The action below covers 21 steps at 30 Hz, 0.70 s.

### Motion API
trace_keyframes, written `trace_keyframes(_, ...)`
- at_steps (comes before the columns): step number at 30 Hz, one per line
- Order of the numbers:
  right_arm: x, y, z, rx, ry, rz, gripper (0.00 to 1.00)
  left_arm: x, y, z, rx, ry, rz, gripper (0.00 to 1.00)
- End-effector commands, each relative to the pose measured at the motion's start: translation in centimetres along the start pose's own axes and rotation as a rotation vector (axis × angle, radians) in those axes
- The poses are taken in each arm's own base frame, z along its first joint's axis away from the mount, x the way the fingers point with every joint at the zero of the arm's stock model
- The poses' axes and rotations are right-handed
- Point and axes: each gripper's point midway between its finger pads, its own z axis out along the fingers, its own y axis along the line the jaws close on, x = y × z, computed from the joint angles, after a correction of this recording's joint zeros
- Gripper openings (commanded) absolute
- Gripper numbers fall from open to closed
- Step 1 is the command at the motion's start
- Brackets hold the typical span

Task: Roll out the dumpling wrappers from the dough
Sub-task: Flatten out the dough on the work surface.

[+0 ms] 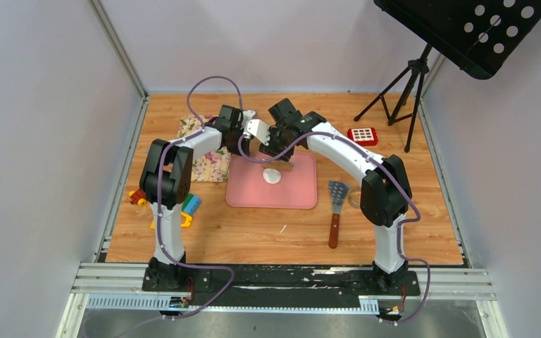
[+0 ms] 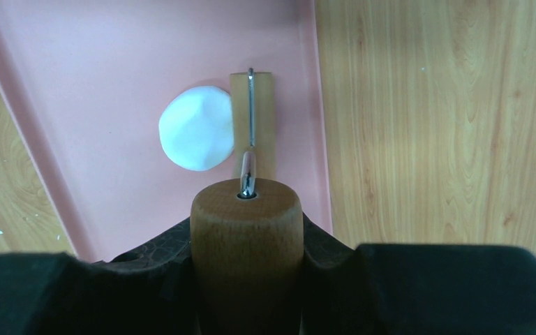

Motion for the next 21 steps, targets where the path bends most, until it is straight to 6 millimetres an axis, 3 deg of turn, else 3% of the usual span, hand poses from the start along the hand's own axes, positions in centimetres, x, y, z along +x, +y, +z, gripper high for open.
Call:
trace_keyframes(1, -4.6, -0.6, -6.2, 0.055, -0.169, -0.014, 0.0, 0.8, 0.9, 0.5, -0.039, 0.031, 0.001, 0.0)
trace_keyframes(5, -5.3, 0.3, -6.8, 0.028, -0.2, -0.002, 0.0, 0.8, 0.9, 0.5, -0.039, 0.031, 0.0, 0.0)
trace_keyframes(14, -2.1, 2.3, -2.2, -0.054, -0.098, 0.048, 0.0, 0.8, 0.9, 0.4, -0.039, 0.03, 0.001, 0.0)
trace_keyframes(21, -1.2, 5.4, -1.0, -0.159, -0.092, 0.053, 0.0, 0.8, 0.8, 0.4, -0.036, 0.029, -0.001, 0.0)
